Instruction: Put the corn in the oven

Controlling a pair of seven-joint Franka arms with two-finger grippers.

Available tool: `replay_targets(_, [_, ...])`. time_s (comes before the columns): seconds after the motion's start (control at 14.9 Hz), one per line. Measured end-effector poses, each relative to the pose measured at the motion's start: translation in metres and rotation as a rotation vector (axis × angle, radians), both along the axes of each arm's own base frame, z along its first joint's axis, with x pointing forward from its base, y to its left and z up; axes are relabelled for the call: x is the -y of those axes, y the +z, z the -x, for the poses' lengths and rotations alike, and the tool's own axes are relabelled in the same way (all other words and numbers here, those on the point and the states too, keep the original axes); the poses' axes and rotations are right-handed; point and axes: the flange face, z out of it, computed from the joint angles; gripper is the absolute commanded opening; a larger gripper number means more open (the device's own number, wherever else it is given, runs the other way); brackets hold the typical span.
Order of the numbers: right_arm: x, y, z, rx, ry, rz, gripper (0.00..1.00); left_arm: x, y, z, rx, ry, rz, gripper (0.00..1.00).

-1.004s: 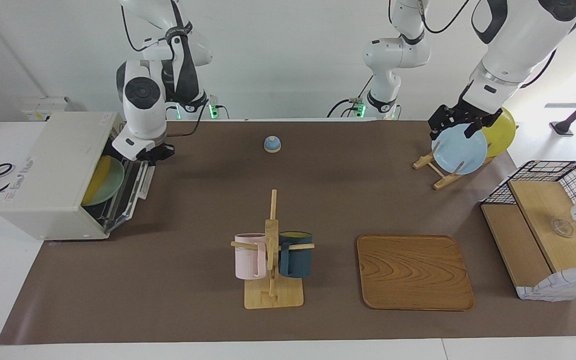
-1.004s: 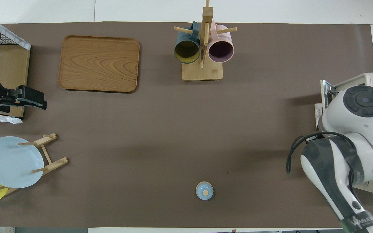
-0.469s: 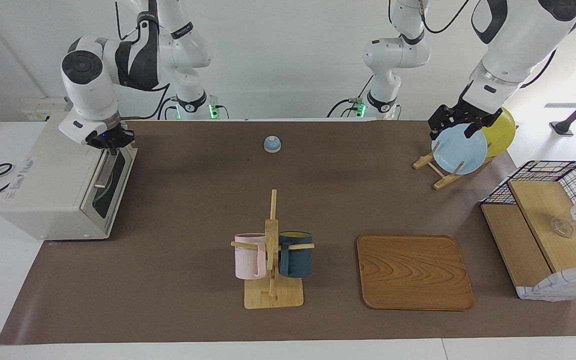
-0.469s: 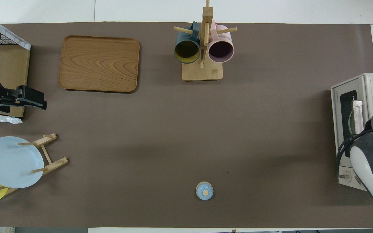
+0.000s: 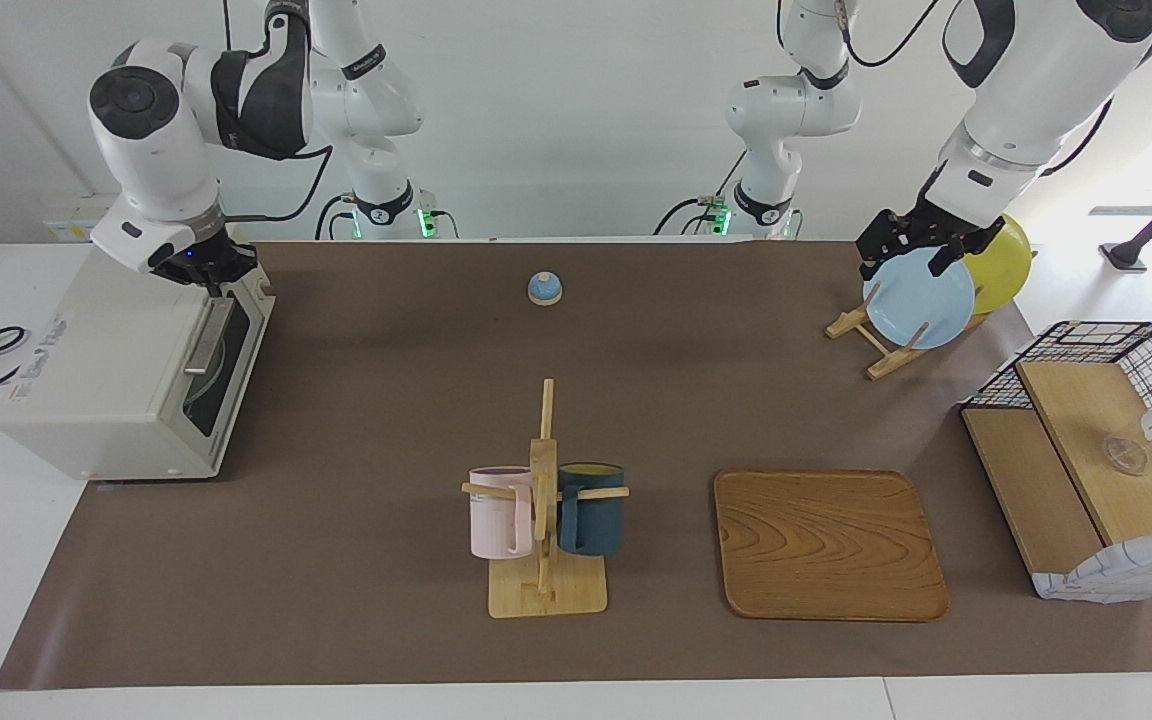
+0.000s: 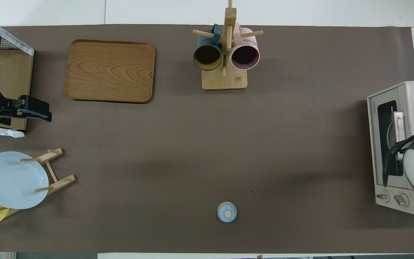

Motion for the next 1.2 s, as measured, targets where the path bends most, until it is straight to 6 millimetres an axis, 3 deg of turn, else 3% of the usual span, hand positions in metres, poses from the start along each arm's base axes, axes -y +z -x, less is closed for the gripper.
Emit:
replay_targets(0.13, [-0.015,0.027,-0.007,0.012,-0.005,-0.055,0.38,0.0,0.0,0.0,0.0,0.0,0.0,1.0])
replay_targets(0.27, [-0.025,0.048,-0.013,0.031,-0.016,-0.127,1.0,0.0,0.0,0.0,0.0,0.0,0.0,1.0])
replay_targets(0.47, [-0.031,0.062,-0.021,0.044,-0.025,-0.189,1.0,0.0,0.0,0.0,0.0,0.0,0.0,1.0])
replay_targets(0.94, [-0.035,0.061,-0.024,0.04,-0.096,-0.205,1.0,0.0,0.0,0.0,0.0,0.0,0.0,1.0])
replay_targets(1.2, [-0.059,0.065,-0.025,0.058,-0.155,-0.19,1.0,0.0,0.0,0.0,0.0,0.0,0.0,1.0])
